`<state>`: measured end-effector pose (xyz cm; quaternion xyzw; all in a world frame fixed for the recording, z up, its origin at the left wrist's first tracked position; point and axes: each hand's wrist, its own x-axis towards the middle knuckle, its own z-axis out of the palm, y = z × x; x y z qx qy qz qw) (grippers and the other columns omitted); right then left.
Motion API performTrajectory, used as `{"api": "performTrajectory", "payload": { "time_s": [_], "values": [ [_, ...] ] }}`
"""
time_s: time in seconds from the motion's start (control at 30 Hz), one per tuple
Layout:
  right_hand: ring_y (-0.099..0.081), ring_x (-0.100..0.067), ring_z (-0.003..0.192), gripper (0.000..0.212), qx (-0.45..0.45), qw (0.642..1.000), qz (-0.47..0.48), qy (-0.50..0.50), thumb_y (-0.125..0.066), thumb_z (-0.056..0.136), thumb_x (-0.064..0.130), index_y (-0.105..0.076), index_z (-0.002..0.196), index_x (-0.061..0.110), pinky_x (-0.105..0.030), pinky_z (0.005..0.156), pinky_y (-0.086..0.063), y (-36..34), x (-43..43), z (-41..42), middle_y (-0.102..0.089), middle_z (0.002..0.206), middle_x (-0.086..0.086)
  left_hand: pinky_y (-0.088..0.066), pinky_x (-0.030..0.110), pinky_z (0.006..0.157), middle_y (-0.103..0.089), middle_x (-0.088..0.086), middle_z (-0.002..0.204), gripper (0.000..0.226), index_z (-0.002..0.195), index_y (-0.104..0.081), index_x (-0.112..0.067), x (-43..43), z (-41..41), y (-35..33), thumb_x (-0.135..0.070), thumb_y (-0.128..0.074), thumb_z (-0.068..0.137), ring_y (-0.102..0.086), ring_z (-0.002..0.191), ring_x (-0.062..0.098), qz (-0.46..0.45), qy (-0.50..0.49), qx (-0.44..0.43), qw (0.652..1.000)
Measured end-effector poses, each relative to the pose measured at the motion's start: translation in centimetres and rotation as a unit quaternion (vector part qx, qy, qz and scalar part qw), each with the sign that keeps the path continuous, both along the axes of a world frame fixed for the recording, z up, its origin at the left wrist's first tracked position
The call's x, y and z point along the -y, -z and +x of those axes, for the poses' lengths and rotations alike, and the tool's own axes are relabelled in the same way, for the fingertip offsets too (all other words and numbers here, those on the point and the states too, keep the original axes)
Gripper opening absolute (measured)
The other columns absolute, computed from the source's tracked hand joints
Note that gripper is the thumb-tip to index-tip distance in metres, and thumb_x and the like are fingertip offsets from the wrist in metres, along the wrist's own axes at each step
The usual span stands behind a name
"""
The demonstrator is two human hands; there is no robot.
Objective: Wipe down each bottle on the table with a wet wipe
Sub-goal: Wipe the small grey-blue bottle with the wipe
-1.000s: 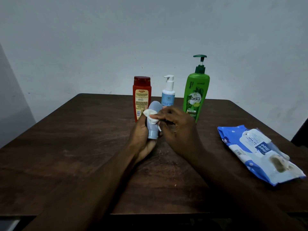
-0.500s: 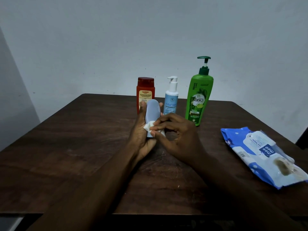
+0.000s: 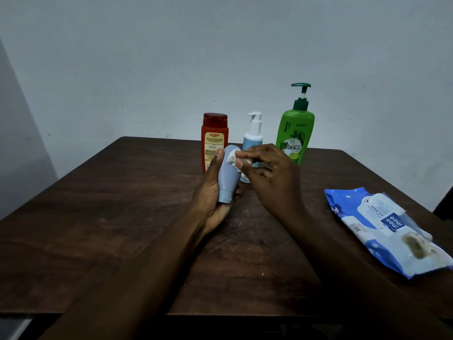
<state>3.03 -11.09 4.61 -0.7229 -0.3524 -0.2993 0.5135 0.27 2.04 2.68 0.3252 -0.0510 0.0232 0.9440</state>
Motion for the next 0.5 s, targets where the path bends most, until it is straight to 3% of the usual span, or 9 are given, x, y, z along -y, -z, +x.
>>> {"api": "performTrajectory", "payload": {
  "time_s": [0.1, 0.23, 0.37, 0.5],
  "values": [
    [-0.067, -0.007, 0.096, 0.015, 0.01, 1.0, -0.012, 0.006, -0.075, 0.088, 0.019, -0.078, 0.103, 0.017, -0.038, 0.078, -0.06, -1.4, -0.3, 0.6, -0.071, 0.102, 0.006, -0.058, 0.026, 0.068, -0.072, 0.007, 0.088, 0.045, 0.115, -0.063, -0.014, 0.0, 0.1, 0.2, -0.042, -0.061, 0.079, -0.066, 0.076, 0.013, 0.014, -0.033, 0.006, 0.999],
    [-0.067, -0.003, 0.089, 0.014, -0.02, 0.999, -0.036, 0.017, -0.074, 0.088, 0.022, -0.079, 0.1, 0.017, -0.03, 0.078, -0.059, -3.1, -0.6, 1.5, -0.074, 0.097, 0.007, -0.057, 0.024, 0.059, -0.072, 0.006, 0.084, 0.045, 0.115, -0.061, -0.017, 0.4, -0.1, 0.0, -0.042, -0.061, 0.078, -0.065, 0.071, 0.013, 0.024, -0.063, -0.003, 0.998],
    [-0.068, -0.003, 0.089, 0.015, -0.049, 0.998, -0.042, 0.007, -0.075, 0.087, 0.024, -0.079, 0.101, 0.02, -0.023, 0.078, -0.057, -3.5, -0.4, 1.5, -0.075, 0.097, 0.008, -0.057, 0.025, 0.06, -0.073, 0.004, 0.081, 0.047, 0.118, -0.06, -0.018, 0.3, 0.0, 0.1, -0.044, -0.062, 0.078, -0.066, 0.069, 0.012, 0.04, -0.078, -0.01, 0.996],
    [-0.069, -0.001, 0.09, 0.016, -0.074, 0.997, -0.002, -0.008, -0.077, 0.086, 0.022, -0.079, 0.102, 0.02, -0.016, 0.077, -0.055, -2.6, -0.5, 0.7, -0.074, 0.097, 0.011, -0.059, 0.026, 0.062, -0.074, 0.003, 0.079, 0.032, 0.117, -0.061, -0.018, 0.0, 0.2, 0.2, -0.042, -0.052, 0.098, -0.068, 0.066, 0.01, 0.03, -0.077, -0.012, 0.997]
  ]
}}
